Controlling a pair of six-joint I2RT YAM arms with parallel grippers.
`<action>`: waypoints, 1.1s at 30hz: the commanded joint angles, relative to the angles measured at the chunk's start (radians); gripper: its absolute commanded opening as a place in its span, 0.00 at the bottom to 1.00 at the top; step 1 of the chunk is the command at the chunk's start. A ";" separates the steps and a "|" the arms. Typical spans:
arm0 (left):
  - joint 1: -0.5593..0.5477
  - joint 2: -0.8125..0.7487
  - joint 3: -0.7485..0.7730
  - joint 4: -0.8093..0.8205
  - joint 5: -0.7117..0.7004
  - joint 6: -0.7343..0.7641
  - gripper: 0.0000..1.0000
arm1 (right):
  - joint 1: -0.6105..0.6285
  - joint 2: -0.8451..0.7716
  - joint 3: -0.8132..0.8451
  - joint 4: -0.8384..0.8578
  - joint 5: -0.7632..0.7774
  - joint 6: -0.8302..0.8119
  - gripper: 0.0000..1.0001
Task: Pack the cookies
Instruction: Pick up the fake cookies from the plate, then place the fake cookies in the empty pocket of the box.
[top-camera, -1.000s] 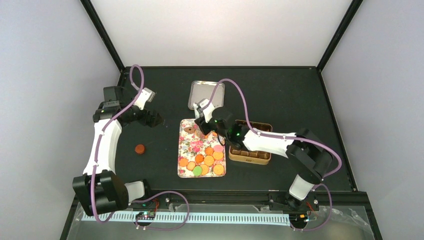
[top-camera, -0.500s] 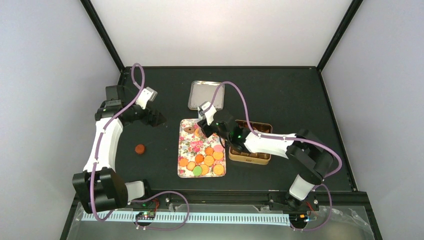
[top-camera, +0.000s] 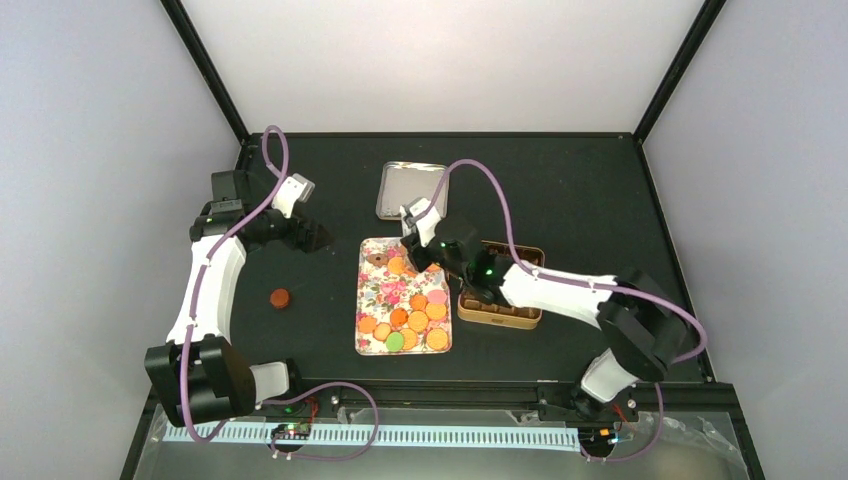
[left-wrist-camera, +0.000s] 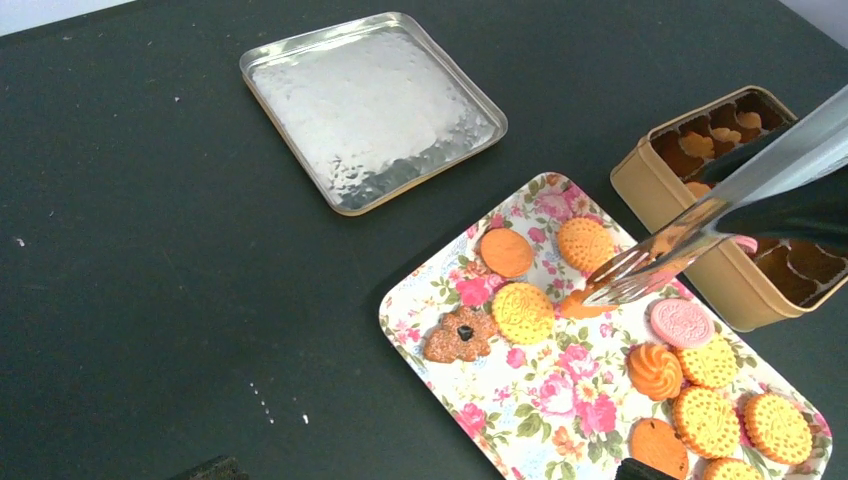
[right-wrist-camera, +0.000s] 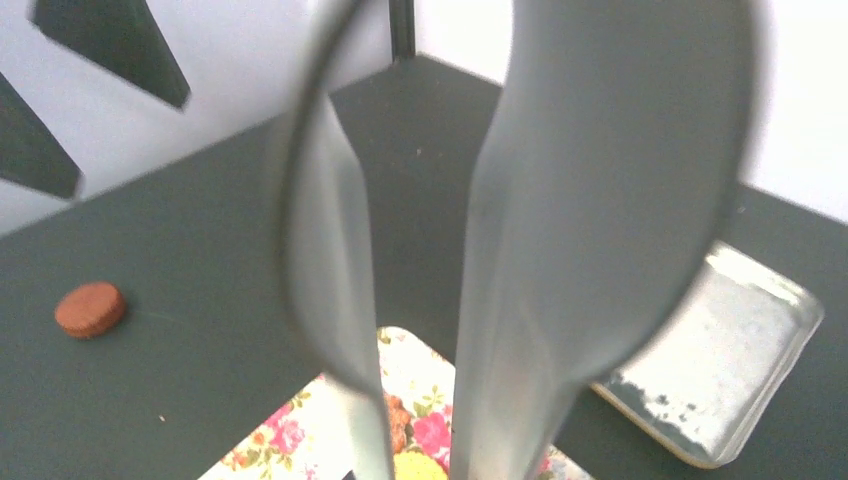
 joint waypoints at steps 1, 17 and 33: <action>-0.008 0.006 0.020 0.024 0.046 -0.017 0.99 | 0.000 -0.134 -0.016 0.001 0.030 0.015 0.13; -0.031 0.036 0.042 0.020 0.066 -0.020 0.99 | -0.018 -0.569 -0.191 -0.265 0.195 0.034 0.01; -0.068 0.098 0.062 0.004 0.077 -0.008 0.99 | -0.040 -0.785 -0.243 -0.570 0.374 0.034 0.01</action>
